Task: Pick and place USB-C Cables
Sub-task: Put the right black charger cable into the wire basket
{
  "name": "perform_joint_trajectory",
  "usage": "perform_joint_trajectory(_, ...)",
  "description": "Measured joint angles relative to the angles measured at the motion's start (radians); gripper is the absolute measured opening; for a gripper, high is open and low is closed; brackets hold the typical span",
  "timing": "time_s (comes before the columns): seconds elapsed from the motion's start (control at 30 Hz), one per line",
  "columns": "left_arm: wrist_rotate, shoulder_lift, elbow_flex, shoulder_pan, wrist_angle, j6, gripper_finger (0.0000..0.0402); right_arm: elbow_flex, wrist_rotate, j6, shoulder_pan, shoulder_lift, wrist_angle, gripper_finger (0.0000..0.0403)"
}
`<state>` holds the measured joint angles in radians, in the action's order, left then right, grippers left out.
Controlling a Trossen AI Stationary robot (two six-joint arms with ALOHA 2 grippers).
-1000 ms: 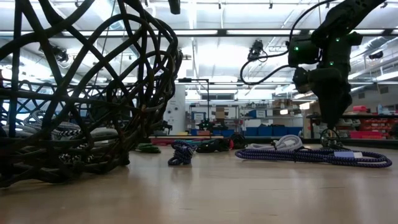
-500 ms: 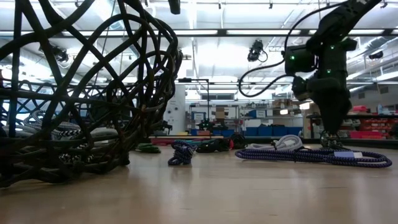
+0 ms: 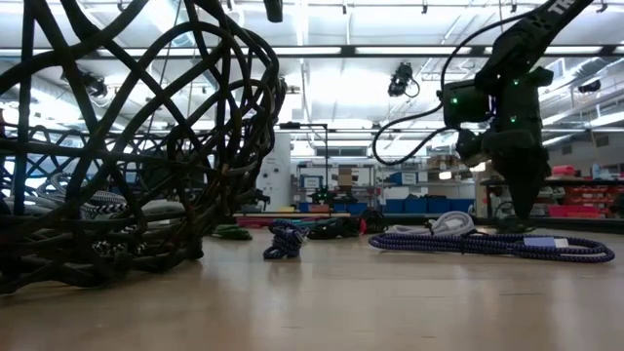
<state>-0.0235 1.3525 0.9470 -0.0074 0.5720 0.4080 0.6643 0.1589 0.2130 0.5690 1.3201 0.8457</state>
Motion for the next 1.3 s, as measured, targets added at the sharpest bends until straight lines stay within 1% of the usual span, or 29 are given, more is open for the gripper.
perform_joint_trajectory(0.17,0.0,0.0,0.0,0.0,-0.002,0.0,0.0185,0.005,-0.002,0.03,-0.014,-0.025,0.0,0.0008)
perform_joint_trajectory(0.3,0.002,0.0,0.0,0.0,-0.014,0.004,0.0185,0.054,0.0,0.102,-0.077,-0.094,0.0,0.0007)
perform_joint_trajectory(0.4,0.002,0.0,0.0,0.0,-0.028,0.031,0.0185,0.123,-0.001,0.161,-0.143,-0.16,-0.004,0.0007)
perform_joint_trajectory(0.53,0.004,0.0,0.0,0.006,-0.024,0.084,0.0185,0.241,-0.048,0.226,-0.232,-0.243,-0.039,0.0007)
perform_joint_trajectory(0.67,0.004,0.0,0.0,0.017,-0.015,0.067,0.0185,0.357,-0.111,0.24,-0.306,-0.306,-0.105,0.0007)
perform_joint_trajectory(0.77,0.004,0.007,0.0,0.029,-0.014,0.046,0.0185,0.429,-0.16,0.225,-0.344,-0.331,-0.15,0.0007)
perform_joint_trajectory(0.93,0.004,0.024,0.0,0.048,-0.015,0.046,0.0197,0.487,-0.17,0.178,-0.368,-0.332,-0.227,0.0007)
perform_joint_trajectory(1.17,0.005,0.038,0.001,0.05,0.023,0.052,0.0247,0.495,-0.171,0.145,-0.372,-0.265,-0.252,0.0007)
perform_joint_trajectory(1.3,0.006,0.041,0.001,0.05,0.017,0.052,0.0266,0.495,-0.224,0.115,-0.37,-0.207,-0.28,0.0007)
